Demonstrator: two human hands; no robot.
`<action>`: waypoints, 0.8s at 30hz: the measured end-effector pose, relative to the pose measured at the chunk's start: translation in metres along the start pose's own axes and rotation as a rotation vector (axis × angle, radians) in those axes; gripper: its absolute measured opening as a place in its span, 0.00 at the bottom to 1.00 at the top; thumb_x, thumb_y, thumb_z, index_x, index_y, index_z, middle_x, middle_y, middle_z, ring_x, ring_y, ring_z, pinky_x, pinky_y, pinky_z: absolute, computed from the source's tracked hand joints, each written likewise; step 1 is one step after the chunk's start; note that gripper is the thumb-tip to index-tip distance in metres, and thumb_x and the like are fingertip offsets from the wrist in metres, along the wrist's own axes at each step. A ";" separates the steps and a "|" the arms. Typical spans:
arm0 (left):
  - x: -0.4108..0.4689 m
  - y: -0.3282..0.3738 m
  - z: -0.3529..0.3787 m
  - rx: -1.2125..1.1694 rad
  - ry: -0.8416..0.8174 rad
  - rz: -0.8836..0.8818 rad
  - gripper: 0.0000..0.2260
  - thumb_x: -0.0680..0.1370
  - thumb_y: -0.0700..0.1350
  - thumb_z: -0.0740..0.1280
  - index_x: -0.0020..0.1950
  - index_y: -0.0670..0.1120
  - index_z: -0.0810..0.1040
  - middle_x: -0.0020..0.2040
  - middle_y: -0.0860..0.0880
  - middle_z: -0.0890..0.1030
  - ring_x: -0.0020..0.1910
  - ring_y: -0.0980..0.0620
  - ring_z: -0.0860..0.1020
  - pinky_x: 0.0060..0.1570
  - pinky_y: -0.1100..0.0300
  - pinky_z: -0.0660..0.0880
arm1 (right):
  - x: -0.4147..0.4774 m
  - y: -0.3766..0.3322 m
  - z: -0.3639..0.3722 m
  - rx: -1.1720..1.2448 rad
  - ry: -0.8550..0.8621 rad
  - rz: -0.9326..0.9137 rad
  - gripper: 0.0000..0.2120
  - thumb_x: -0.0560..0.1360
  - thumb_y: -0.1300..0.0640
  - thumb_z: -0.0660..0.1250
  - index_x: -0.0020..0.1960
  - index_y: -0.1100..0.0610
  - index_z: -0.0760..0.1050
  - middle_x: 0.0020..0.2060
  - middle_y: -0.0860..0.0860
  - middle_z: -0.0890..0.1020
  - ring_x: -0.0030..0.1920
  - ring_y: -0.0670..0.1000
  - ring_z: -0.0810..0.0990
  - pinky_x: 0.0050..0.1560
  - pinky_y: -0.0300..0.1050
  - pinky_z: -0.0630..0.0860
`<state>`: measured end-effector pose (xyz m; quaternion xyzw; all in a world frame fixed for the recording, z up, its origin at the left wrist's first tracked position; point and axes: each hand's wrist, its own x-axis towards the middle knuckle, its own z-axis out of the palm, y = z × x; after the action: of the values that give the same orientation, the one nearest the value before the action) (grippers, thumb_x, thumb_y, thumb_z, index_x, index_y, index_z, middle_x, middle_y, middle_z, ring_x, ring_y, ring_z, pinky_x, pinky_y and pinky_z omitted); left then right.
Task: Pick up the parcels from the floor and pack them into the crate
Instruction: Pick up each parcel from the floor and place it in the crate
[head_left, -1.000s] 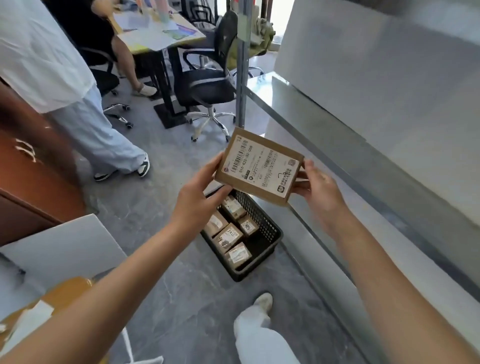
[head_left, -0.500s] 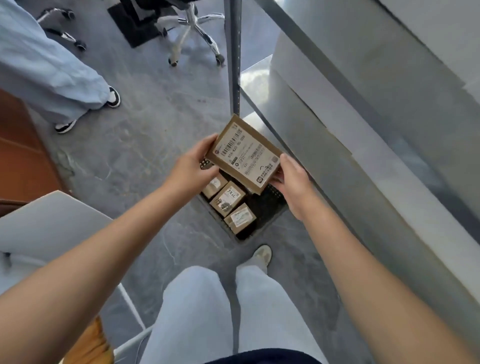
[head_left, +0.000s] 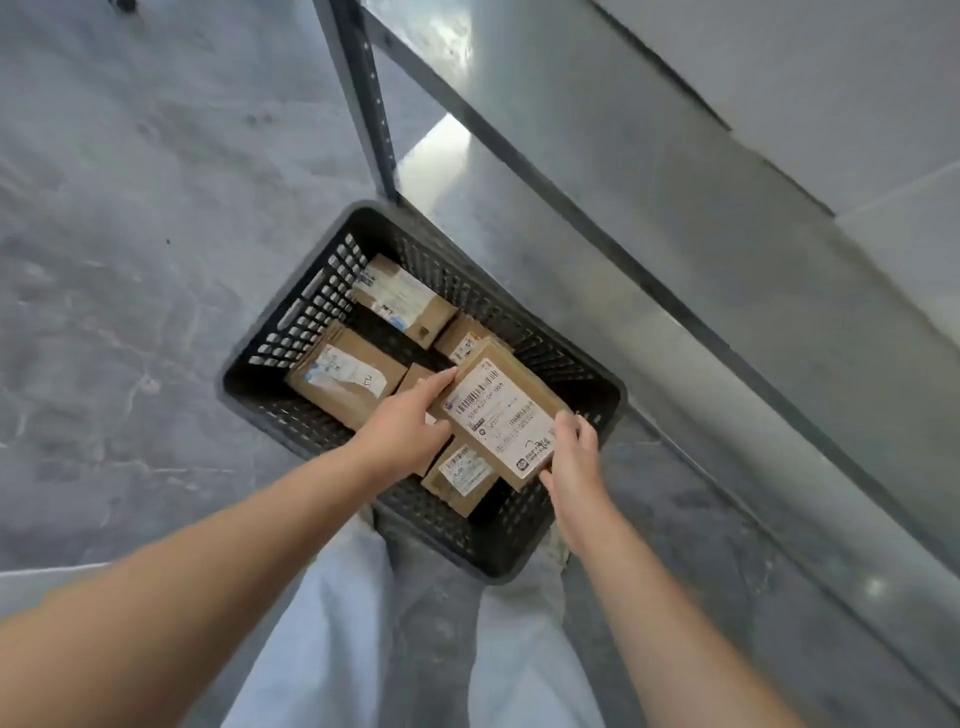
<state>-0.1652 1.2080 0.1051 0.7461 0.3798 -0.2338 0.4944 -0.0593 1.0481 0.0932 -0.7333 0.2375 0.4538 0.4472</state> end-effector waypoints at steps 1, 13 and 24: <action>0.017 -0.005 0.009 -0.012 -0.019 -0.008 0.27 0.80 0.45 0.62 0.77 0.56 0.60 0.72 0.54 0.71 0.69 0.52 0.70 0.64 0.60 0.67 | 0.013 0.011 0.005 0.041 0.041 0.027 0.25 0.82 0.44 0.53 0.77 0.48 0.54 0.68 0.53 0.73 0.66 0.53 0.73 0.62 0.48 0.69; 0.152 -0.037 0.095 -0.269 -0.080 -0.151 0.24 0.78 0.42 0.65 0.74 0.48 0.68 0.71 0.50 0.73 0.69 0.51 0.71 0.71 0.55 0.66 | 0.133 0.049 0.027 -0.201 0.453 -0.109 0.27 0.82 0.55 0.57 0.78 0.58 0.52 0.72 0.58 0.66 0.67 0.58 0.73 0.62 0.50 0.75; 0.202 -0.050 0.138 -0.462 -0.028 -0.249 0.24 0.78 0.45 0.63 0.74 0.45 0.68 0.72 0.48 0.66 0.72 0.48 0.66 0.69 0.57 0.62 | 0.198 0.049 0.046 -0.671 0.432 0.049 0.26 0.80 0.50 0.59 0.74 0.61 0.63 0.73 0.59 0.55 0.71 0.59 0.59 0.66 0.52 0.68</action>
<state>-0.0795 1.1603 -0.1247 0.5575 0.5051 -0.2102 0.6244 -0.0228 1.0753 -0.1107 -0.9113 0.1820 0.3521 0.1118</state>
